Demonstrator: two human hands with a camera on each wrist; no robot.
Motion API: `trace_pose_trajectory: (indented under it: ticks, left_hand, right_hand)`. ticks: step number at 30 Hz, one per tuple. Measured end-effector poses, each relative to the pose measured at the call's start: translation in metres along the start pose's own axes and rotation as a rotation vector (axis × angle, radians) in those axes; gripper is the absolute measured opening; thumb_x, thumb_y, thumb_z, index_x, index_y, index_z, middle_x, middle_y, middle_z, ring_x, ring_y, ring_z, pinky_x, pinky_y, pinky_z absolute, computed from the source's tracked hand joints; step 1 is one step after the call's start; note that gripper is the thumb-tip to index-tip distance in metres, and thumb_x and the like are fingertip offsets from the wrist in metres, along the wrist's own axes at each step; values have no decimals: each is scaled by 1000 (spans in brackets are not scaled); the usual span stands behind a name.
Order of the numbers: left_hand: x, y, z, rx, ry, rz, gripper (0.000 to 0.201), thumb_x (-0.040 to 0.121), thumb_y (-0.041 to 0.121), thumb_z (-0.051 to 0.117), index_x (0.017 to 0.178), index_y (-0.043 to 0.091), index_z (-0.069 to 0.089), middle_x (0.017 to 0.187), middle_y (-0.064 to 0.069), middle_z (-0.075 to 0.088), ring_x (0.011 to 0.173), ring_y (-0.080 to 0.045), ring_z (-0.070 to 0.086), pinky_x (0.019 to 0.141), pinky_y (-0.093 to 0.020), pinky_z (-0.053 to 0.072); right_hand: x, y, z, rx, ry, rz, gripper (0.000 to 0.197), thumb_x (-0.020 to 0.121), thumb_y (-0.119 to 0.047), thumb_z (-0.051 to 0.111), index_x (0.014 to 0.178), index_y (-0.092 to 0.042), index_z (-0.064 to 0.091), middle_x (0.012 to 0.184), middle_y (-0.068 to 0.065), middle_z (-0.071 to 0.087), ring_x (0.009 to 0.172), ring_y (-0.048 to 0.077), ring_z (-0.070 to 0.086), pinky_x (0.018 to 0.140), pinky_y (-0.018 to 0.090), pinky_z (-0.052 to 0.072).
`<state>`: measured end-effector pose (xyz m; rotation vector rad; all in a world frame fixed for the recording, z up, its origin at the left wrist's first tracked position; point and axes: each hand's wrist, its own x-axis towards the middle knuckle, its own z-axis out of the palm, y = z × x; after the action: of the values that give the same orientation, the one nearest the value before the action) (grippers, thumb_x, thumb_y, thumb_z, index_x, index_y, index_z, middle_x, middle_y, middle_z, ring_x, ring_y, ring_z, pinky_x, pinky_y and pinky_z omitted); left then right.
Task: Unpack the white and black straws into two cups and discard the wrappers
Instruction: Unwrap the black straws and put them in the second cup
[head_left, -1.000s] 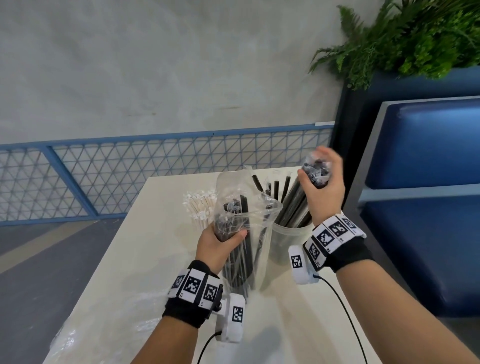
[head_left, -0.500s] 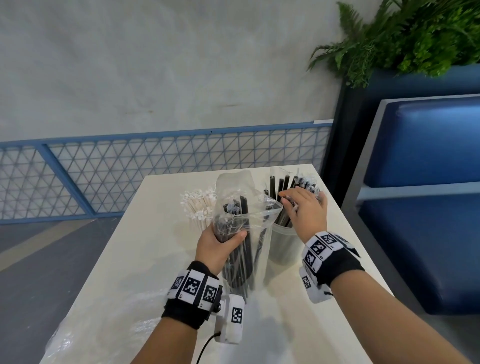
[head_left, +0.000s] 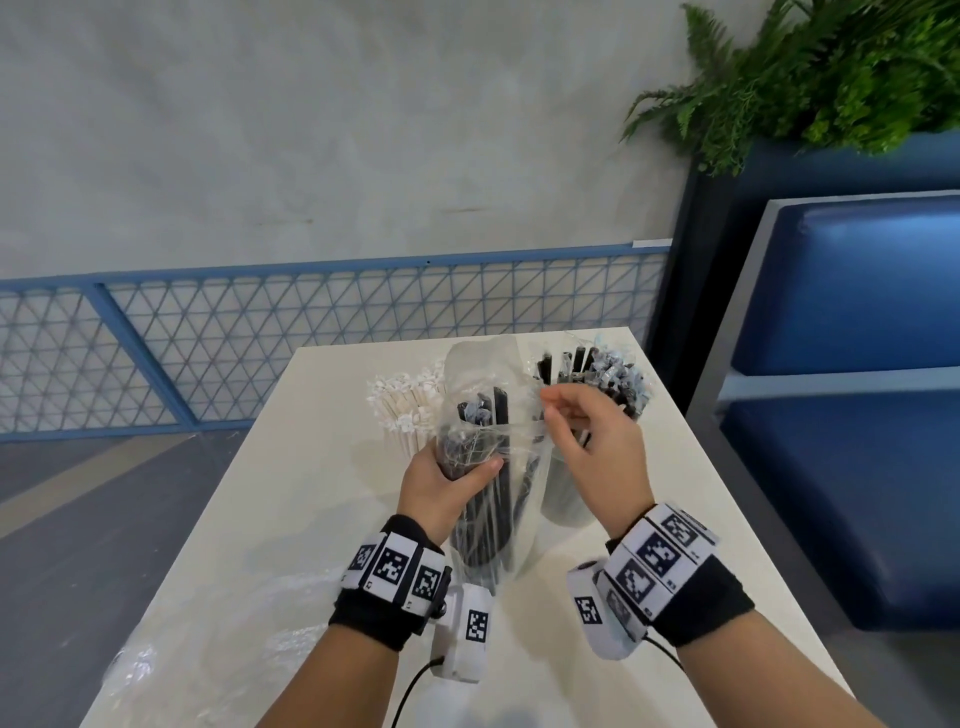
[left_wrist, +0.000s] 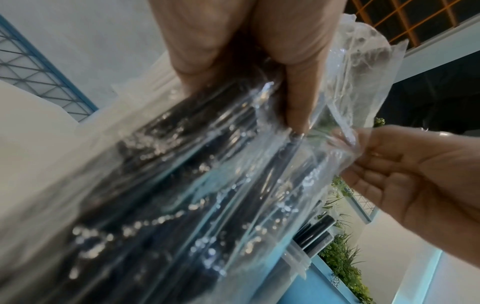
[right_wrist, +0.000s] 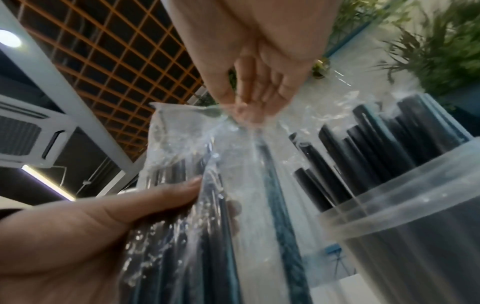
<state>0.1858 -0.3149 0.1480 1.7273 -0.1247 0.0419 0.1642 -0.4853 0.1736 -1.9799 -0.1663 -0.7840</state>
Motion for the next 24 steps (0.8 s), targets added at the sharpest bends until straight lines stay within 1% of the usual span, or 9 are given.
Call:
trace_pose_trajectory:
  ticks: [6,8,10,12,14,17,19,22,24]
  left_hand:
    - [-5,0,1,-6,14,37,36,72,15,76,105,10,64,94,1,71,89,-9,66,70,-8,50]
    - [-5,0,1,-25,6,46,37,72,13,76,107,8,63,94,1,71,89,-7,66,70,-8,50]
    - [-6,1,2,-8,-30,60,37,72,13,75,107,7,63,94,0,71,90,-7,66,72,-9,51]
    - [-6,2,3,8,-68,76,38,72,14,76,107,7,63,95,0,71,90,-8,66,74,-12,51]
    - [-6,3,5,2,-92,91,40,72,14,76,109,7,63,97,0,71,92,-9,67,76,-13,51]
    - [-6,3,5,-12,-132,109,44,71,20,77,111,10,62,102,-2,71,95,-9,67,80,-16,50]
    - [-4,4,3,1,-164,116,45,68,23,77,109,13,62,101,0,70,95,-11,66,83,-23,50]
    - [-1,6,0,70,-220,135,58,60,38,79,110,14,61,102,1,70,97,-12,66,86,-26,50]
    - [0,7,-1,73,-247,129,62,58,42,78,110,14,61,104,-1,70,98,-13,66,88,-29,51]
  right_hand:
    - [-6,12,-5,-117,-34,93,16,91,-20,57,101,-16,69,94,-2,65,78,-7,55,71,6,41]
    - [-7,8,-6,-93,-102,140,22,92,-25,54,103,-15,70,94,2,70,77,0,60,72,10,45]
    - [-8,3,-6,-69,-139,198,30,96,-30,45,103,-15,71,91,3,72,80,12,65,75,22,48]
    - [-6,0,-5,-73,-176,211,34,97,-32,41,104,-16,70,87,1,71,77,12,62,71,22,45]
    - [-6,-2,-3,-121,-240,171,31,94,-34,47,109,-16,68,86,-5,62,77,6,55,68,19,39]
    - [-6,0,-1,-114,-377,163,42,87,-40,57,120,-14,61,103,-4,52,99,10,50,86,22,40]
    - [-7,2,0,-56,-419,178,45,86,-42,58,120,-13,61,109,-3,54,105,12,51,91,25,42]
    - [-6,-1,1,192,-263,244,17,91,-27,56,101,-17,65,94,-3,63,89,11,57,79,19,46]
    - [-7,-3,2,220,-176,218,11,88,-18,61,98,-20,65,85,-6,62,77,10,55,72,17,46]
